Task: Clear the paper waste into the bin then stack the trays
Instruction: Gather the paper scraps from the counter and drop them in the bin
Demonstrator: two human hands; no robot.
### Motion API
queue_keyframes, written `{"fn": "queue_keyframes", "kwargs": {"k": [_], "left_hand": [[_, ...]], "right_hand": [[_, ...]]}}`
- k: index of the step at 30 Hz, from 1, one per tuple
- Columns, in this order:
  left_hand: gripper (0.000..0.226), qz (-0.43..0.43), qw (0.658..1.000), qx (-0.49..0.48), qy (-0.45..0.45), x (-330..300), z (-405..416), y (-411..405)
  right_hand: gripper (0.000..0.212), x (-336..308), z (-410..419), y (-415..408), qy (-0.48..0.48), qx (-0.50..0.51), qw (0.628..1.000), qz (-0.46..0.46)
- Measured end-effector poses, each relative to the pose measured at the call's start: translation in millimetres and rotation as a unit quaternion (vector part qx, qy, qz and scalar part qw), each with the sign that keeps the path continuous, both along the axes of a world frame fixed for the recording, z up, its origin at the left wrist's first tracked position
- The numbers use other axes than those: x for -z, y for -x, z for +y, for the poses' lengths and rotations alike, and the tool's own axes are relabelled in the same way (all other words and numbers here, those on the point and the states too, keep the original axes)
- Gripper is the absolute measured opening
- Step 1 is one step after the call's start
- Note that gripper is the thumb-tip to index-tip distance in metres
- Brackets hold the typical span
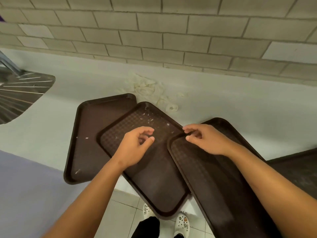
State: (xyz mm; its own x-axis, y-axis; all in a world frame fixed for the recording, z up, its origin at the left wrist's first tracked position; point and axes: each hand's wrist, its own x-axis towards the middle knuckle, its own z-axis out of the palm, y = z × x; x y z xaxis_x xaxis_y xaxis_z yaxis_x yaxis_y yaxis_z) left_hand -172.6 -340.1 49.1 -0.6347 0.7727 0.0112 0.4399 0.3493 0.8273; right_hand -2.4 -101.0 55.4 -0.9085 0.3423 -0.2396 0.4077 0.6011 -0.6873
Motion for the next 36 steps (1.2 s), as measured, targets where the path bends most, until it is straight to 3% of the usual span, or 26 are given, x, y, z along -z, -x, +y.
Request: {"fn": "queue_keyframes", "kwargs": {"k": [6,11,13,21,25,30,36], "left_hand": [[0.032,0.055,0.996,0.047,0.054,-6,43,73],[0.036,0.124,0.984,0.078,0.098,-7,82,115],[0.04,0.131,0.976,0.109,0.138,-10,128,177],[0.061,0.157,0.936,0.192,0.249,18,167,205],[0.064,0.164,0.921,0.219,0.277,32,176,217],[0.071,0.149,0.927,0.211,0.271,38,186,220],[0.085,0.145,0.916,0.194,0.32,49,205,212]], "right_hand": [[0.05,11,43,67,-0.082,-0.031,0.996,-0.03],[0.07,31,76,101,-0.131,-0.069,0.986,-0.078],[0.079,37,105,157,-0.151,-0.041,0.981,-0.113],[0.086,61,104,201,-0.248,-0.121,0.945,-0.173],[0.08,72,108,205,-0.243,-0.136,0.943,-0.181],[0.065,85,113,209,-0.233,-0.14,0.946,-0.175],[0.037,95,114,192,-0.3,-0.077,0.95,-0.034]]}}
